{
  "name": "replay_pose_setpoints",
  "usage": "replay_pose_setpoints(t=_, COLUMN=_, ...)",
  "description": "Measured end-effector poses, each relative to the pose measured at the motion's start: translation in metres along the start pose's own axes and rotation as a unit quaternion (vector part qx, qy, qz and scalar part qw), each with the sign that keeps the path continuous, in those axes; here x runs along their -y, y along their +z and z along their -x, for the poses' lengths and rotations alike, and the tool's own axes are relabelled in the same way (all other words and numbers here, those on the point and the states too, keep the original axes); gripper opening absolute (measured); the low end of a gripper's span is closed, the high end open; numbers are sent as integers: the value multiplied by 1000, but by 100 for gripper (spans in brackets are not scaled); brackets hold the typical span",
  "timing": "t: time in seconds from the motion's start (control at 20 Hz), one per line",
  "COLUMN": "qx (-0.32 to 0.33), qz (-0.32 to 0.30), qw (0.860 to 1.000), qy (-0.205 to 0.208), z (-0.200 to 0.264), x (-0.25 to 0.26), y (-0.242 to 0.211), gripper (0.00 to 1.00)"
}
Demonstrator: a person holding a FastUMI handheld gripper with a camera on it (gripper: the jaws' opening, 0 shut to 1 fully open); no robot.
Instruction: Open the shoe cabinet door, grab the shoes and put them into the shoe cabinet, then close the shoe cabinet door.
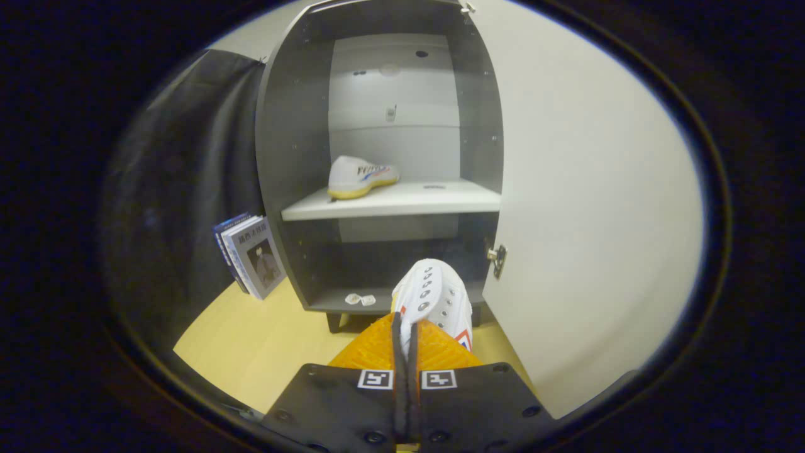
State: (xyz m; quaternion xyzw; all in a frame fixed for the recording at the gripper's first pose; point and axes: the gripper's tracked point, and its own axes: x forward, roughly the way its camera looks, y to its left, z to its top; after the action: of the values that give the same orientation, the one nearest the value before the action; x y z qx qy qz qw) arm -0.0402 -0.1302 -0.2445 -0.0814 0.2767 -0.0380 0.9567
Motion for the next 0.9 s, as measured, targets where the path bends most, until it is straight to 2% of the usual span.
replay_pose_setpoints(t=0.2, qx=38, qz=-1, qw=999, qy=-16, z=8, x=-7, y=59, gripper=2)
replay_pose_setpoints(t=0.4, qx=77, qz=-1, qw=996, qy=-43, z=-13, x=-12, y=112, gripper=2)
replay_pose_setpoints(t=0.9, qx=119, qz=18, qw=991, qy=-53, z=-111, x=-9, y=198, gripper=2)
